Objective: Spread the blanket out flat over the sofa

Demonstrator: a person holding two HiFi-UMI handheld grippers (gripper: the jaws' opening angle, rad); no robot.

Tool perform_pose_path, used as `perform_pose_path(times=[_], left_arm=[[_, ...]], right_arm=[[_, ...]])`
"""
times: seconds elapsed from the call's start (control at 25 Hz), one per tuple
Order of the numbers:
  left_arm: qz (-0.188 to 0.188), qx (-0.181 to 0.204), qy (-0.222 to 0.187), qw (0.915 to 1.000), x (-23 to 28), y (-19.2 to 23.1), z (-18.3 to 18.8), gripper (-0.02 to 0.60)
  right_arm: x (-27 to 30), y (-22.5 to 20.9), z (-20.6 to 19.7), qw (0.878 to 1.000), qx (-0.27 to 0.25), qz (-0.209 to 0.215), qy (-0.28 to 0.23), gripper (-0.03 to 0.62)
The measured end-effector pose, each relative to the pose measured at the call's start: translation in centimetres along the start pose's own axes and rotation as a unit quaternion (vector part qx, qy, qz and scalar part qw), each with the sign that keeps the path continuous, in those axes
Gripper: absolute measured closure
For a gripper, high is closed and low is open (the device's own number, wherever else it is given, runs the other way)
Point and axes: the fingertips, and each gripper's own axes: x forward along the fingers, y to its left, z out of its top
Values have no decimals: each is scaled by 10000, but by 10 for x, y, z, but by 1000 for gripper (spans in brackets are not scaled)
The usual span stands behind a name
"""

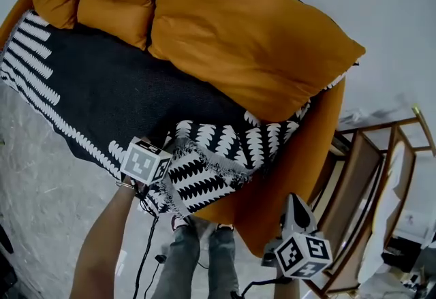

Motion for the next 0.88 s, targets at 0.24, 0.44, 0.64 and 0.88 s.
perform_pose_path(times=[0.24,0.44,0.64,0.88], left_arm=[[51,-94,-137,9998,-16,-12,4,569],[53,-329,-357,9988,-33,-27,8,569],[-17,-419,-514,9978,-53,-49,12,569],[-96,-758,-646,9950,-74,-76,9,569]], right_arm=[[-10,-8,7,10000,7,-78,-25,589],[-16,-5,11,10000,-43,-45,-13,589],[-20,0,14,9999,-136,-5,30,589],[-32,0,14,9999,-29,-46,95,589]])
